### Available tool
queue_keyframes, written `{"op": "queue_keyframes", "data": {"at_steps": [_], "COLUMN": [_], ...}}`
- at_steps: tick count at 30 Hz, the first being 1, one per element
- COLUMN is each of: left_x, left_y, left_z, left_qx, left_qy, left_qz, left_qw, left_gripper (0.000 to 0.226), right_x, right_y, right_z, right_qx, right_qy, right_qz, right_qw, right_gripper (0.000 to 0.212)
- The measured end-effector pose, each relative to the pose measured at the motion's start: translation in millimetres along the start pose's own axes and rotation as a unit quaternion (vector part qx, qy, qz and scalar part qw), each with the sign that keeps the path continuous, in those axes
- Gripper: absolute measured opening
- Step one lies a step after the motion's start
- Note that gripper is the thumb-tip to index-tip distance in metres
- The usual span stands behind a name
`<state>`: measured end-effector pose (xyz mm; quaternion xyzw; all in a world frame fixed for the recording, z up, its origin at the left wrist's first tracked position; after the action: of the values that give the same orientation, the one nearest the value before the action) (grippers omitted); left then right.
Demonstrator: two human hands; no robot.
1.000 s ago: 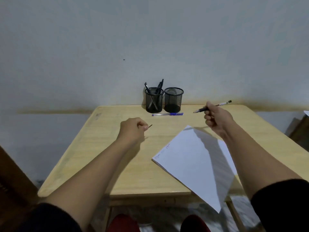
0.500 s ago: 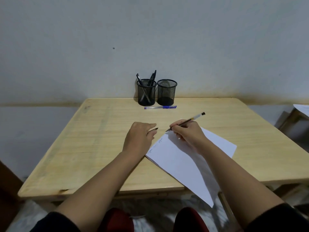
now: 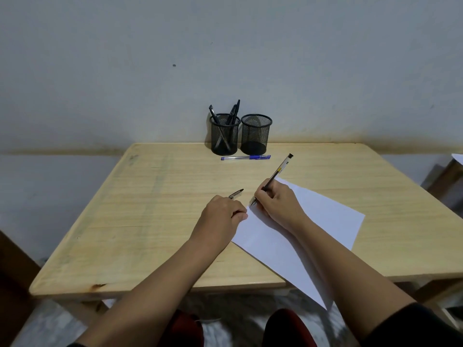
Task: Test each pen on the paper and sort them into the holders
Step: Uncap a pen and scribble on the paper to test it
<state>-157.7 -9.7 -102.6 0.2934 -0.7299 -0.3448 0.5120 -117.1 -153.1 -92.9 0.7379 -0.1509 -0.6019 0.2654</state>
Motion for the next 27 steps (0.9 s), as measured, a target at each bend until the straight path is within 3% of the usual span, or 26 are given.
{"op": "queue_keyframes", "data": {"at_steps": [27], "left_x": [-0.6], "left_y": [-2.3], "left_z": [-0.1], "left_qx": [-0.013], "left_qy": [-0.002], "left_qz": [-0.018], "left_qw": [1.000], "left_gripper": [0.022], "right_x": [-1.6], "right_y": [0.0], "right_z": [1.3], "right_qx": [0.036], "right_qy": [0.010], "right_qz": [0.017], "right_qw": [0.999], "right_gripper": [0.011]}}
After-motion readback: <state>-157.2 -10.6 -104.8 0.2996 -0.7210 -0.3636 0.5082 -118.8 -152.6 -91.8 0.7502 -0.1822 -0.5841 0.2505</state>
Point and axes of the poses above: each hand's wrist, its own z-axis away from the middle knuckle, its own y-axis out of the back of the hand, x = y × z, the point moved 4 cm from there along -z, towards the middle knuckle, and after that the axes turned 7 degrees about -x, right-handed, at the moved point
